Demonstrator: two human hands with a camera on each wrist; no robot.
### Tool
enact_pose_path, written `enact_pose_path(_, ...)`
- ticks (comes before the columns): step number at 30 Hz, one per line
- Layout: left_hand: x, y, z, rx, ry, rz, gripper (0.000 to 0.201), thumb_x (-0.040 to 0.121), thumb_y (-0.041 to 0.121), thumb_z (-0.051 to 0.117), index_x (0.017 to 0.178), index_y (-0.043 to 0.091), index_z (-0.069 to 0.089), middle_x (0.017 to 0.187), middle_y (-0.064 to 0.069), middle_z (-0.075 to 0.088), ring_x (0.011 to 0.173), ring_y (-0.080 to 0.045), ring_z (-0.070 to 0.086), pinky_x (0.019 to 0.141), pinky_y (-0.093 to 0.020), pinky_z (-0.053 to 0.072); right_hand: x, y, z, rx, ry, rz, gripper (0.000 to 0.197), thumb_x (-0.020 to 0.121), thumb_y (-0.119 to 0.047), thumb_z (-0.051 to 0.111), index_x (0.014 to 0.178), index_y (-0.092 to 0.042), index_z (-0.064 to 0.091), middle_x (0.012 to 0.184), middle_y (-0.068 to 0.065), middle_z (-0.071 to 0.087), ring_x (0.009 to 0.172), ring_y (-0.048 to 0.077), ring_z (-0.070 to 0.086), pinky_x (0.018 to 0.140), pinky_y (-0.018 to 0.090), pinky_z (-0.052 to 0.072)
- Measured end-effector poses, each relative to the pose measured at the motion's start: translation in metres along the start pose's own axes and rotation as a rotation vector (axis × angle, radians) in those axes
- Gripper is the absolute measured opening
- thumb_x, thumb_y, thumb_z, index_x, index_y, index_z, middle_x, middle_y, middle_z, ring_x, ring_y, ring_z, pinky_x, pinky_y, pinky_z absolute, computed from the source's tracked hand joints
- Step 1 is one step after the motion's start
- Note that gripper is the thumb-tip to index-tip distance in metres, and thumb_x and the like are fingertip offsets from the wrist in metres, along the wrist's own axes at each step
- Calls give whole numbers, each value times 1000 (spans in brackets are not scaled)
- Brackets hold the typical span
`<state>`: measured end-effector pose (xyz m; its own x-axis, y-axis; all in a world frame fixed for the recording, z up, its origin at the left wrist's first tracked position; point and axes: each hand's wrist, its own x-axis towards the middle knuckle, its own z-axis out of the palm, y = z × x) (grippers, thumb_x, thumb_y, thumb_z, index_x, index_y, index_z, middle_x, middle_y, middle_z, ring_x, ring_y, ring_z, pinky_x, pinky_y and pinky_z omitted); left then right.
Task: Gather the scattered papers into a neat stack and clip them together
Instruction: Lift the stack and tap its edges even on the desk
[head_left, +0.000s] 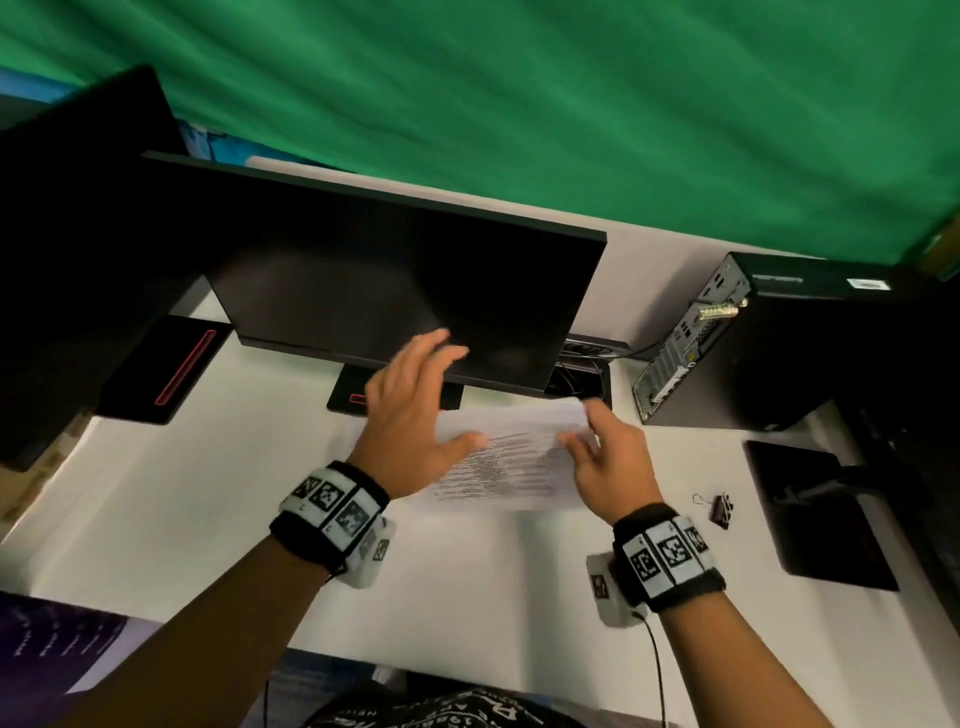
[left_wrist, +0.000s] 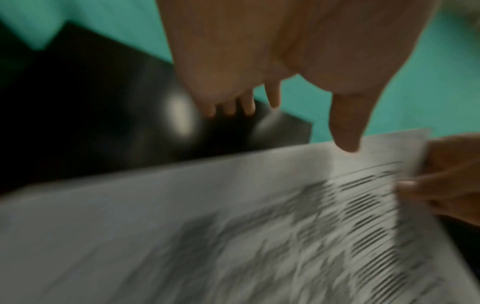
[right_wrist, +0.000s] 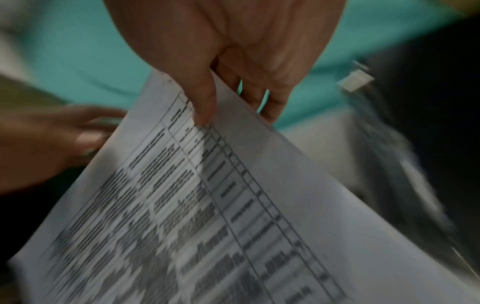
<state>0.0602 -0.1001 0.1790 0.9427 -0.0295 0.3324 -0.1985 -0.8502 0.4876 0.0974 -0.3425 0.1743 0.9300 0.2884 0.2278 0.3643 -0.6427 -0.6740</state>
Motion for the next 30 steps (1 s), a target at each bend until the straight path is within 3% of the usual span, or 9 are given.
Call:
enact_pose_path(3, 25, 34, -17, -235, -198, 57, 35, 82, 34, 69, 110, 30, 48, 109, 9, 65, 98, -15, 63, 87, -43, 50, 19, -46, -14, -280, -23, -333, 24, 80, -11, 58, 103, -16, 63, 74, -1, 68, 66, 28, 64, 74, 38, 46)
enact_pose_path(5, 31, 40, -21, -329, -166, -14, 21, 87, 25, 66, 102, 26, 51, 85, 5, 66, 76, -16, 64, 70, -44, 51, 26, -63, -22, -341, 42, -375, 28, 79, -22, 61, 107, -22, 59, 79, -7, 69, 73, 24, 67, 83, 44, 45)
enact_pose_path(9, 25, 29, -25, -545, 18, -202, 19, 89, 15, 62, 100, 28, 53, 93, 4, 68, 85, -13, 67, 76, -43, 57, 24, -38, -42, -235, 293, -156, 78, 74, -49, 77, 139, -25, 42, 137, -4, 55, 128, 17, 50, 114, 49, 32)
enact_pose_path(12, 19, 22, -25, -797, 44, -314, 24, 90, 6, 60, 106, 24, 55, 106, -3, 68, 97, -16, 69, 83, -43, 58, 12, -17, -38, 419, 225, 198, 97, 68, -42, 85, 147, -26, 30, 150, -2, 41, 133, 13, 47, 111, 34, 41)
enact_pose_path(15, 15, 21, -22, -930, 83, -369, 28, 92, -1, 55, 113, 18, 52, 111, -5, 68, 101, -16, 68, 87, -39, 57, 4, 2, -21, 859, 81, 350, 73, 71, -37, 83, 134, -21, 48, 128, 3, 67, 113, 22, 67, 90, 34, 58)
enact_pose_path(18, 11, 18, -16, -915, 139, -370, 33, 94, 2, 54, 110, 31, 52, 113, 0, 67, 104, -14, 67, 86, -33, 56, -1, 2, -9, 762, 81, 322, 30, 91, -7, 64, 118, -21, 61, 111, -3, 75, 105, 17, 71, 87, 34, 59)
enact_pose_path(22, -1, 14, 3, -876, 149, -411, 31, 97, 10, 51, 108, 39, 49, 107, 13, 65, 96, 4, 64, 78, -10, 50, -12, 5, 15, 665, 171, 289, 27, 95, -9, 60, 117, -26, 54, 112, -8, 69, 101, 1, 68, 81, 20, 56)
enact_pose_path(27, -31, 0, 42, -884, 16, -574, 32, 94, 18, 59, 116, 30, 40, 111, 9, 62, 98, -3, 63, 94, -33, 51, -39, 18, 53, 594, 44, 387, 40, 96, -17, 62, 126, -29, 38, 118, -10, 61, 107, -4, 62, 88, 20, 55)
enact_pose_path(30, -28, 0, 42, -1000, 53, -610, 32, 90, 28, 62, 116, 31, 44, 107, 6, 65, 93, -3, 67, 81, -25, 53, -41, 17, 56, 677, 96, 437, 51, 86, -34, 71, 128, -27, 44, 121, -6, 64, 109, 5, 64, 92, 30, 55)
